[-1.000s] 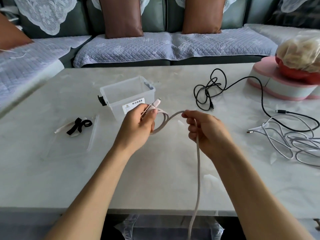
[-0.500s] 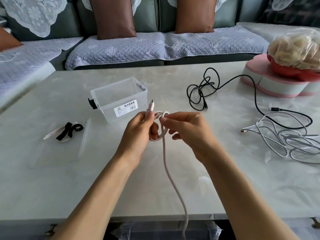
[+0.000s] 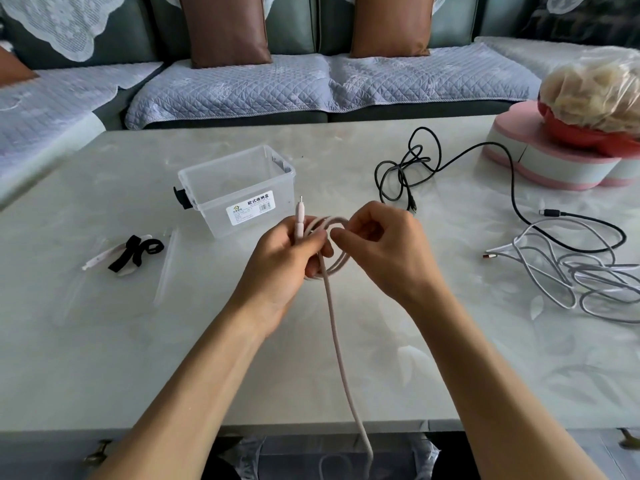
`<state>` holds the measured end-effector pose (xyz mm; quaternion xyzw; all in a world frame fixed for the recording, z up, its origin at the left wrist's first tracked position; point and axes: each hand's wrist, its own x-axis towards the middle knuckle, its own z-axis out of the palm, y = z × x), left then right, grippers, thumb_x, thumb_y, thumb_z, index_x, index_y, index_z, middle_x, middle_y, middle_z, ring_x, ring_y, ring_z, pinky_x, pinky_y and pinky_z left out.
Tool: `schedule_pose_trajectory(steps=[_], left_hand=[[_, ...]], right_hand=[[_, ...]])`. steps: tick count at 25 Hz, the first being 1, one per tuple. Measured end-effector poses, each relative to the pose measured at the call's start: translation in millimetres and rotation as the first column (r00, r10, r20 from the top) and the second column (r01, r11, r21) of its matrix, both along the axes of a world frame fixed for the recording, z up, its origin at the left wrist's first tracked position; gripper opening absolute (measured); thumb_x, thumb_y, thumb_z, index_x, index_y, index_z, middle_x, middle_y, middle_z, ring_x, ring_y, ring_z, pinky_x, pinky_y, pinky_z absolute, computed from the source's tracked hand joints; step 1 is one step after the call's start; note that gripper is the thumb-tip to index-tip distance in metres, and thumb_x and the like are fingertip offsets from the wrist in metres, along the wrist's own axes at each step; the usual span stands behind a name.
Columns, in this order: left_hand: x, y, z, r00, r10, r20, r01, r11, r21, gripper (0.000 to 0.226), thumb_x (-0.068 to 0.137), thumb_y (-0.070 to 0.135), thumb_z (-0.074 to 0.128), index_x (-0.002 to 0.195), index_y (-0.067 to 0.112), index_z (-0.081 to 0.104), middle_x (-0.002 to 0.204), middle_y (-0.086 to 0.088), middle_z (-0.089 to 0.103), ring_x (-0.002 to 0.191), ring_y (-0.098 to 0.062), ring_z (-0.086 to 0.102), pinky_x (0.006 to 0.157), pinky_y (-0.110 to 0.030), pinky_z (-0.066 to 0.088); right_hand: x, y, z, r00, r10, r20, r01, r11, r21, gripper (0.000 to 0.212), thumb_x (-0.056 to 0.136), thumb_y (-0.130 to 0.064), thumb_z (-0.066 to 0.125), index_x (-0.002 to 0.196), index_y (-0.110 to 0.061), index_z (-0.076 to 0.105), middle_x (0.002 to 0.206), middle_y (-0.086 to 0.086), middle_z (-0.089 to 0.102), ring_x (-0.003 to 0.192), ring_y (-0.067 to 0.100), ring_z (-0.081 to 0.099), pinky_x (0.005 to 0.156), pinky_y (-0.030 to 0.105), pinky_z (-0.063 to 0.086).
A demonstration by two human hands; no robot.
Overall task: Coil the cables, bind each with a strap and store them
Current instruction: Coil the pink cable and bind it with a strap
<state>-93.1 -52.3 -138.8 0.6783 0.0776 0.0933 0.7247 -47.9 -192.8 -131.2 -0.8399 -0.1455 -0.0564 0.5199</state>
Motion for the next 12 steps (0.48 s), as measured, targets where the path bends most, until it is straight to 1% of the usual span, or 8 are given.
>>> schedule_pose_trajectory(steps=[1,2,4,5,6,8,10,12], left_hand=[[0.0,-1.5,1.4,1.000,0.025,0.008,-0.024,0.999,-0.036,0.008,0.094,0.009,0.057,0.090,0.011,0.063,0.066,0.001,0.060,0.061,-0.012,0.047,0.058,-0.022,0.038],[0.6,-2.6,2.4,0.999,0.042,0.011,-0.041,0.995,-0.086,0.013,0.096,0.005,0.052,0.089,0.011,0.061,0.063,0.002,0.057,0.062,-0.011,0.047,0.060,-0.023,0.037],[0.8,-2.4,5.8,0.998,0.061,0.007,-0.058,0.972,-0.229,0.018,0.098,0.003,0.047,0.088,0.010,0.060,0.059,0.002,0.051,0.063,-0.011,0.048,0.065,-0.025,0.039],[0.9,-1.1,8.1,0.997,0.071,-0.007,-0.070,0.947,-0.314,0.018,0.098,0.003,0.046,0.090,0.009,0.060,0.057,0.002,0.049,0.064,-0.013,0.049,0.067,-0.025,0.042],[0.9,0.6,10.5,0.997,0.078,-0.030,-0.083,0.914,-0.397,0.017,0.099,0.004,0.045,0.092,0.008,0.061,0.056,0.002,0.046,0.063,-0.014,0.050,0.067,-0.026,0.044],[0.8,5.5,14.5,0.995,0.073,-0.066,-0.096,0.858,-0.504,0.017,0.100,0.007,0.044,0.093,0.008,0.059,0.056,0.003,0.043,0.056,-0.012,0.046,0.061,-0.023,0.046],[0.4,7.4,16.5,0.996,0.048,-0.075,-0.080,0.851,-0.519,0.016,0.100,0.007,0.043,0.094,0.009,0.058,0.057,0.003,0.041,0.049,-0.010,0.039,0.054,-0.021,0.045],[0.1,6.7,16.7,0.997,0.024,-0.069,-0.056,0.863,-0.503,0.015,0.100,0.008,0.044,0.097,0.008,0.058,0.058,0.003,0.041,0.047,-0.009,0.034,0.051,-0.021,0.044]], right_hand=[[0.7,0.3,-1.6,0.999,-0.035,-0.039,0.034,0.999,-0.005,0.016,0.076,-0.024,0.076,0.077,-0.016,0.061,0.061,-0.009,0.057,0.052,0.003,0.049,0.048,0.013,0.036],[1.2,0.3,-3.3,0.995,-0.050,-0.084,0.047,0.998,-0.031,0.019,0.076,-0.026,0.076,0.083,-0.018,0.061,0.069,-0.010,0.060,0.059,0.003,0.054,0.053,0.018,0.041],[2.4,0.2,-6.3,0.985,-0.023,-0.172,0.011,0.997,-0.075,0.018,0.080,-0.027,0.071,0.094,-0.022,0.062,0.084,-0.008,0.067,0.074,0.013,0.065,0.064,0.031,0.054],[2.7,-0.6,-6.8,0.980,0.009,-0.200,-0.023,0.998,-0.067,0.015,0.082,-0.025,0.068,0.096,-0.022,0.065,0.085,-0.006,0.069,0.076,0.015,0.067,0.069,0.039,0.058],[2.5,-2.2,-6.1,0.975,0.044,-0.216,-0.054,0.998,-0.043,0.011,0.083,-0.021,0.066,0.094,-0.022,0.068,0.082,-0.004,0.071,0.073,0.016,0.069,0.071,0.043,0.059],[0.7,-5.0,-3.9,0.974,0.106,-0.202,-0.107,0.994,0.004,0.008,0.085,-0.017,0.065,0.090,-0.020,0.071,0.076,-0.002,0.072,0.066,0.013,0.070,0.069,0.045,0.059],[-1.2,-6.9,-2.2,0.983,0.126,-0.132,-0.124,0.992,0.029,0.010,0.087,-0.019,0.066,0.094,-0.021,0.072,0.078,-0.005,0.073,0.065,0.011,0.070,0.068,0.044,0.059],[-2.5,-6.1,-3.3,0.988,0.126,-0.084,-0.121,0.991,0.063,0.014,0.089,-0.018,0.065,0.101,-0.021,0.071,0.081,-0.008,0.073,0.066,0.011,0.070,0.067,0.045,0.059]])
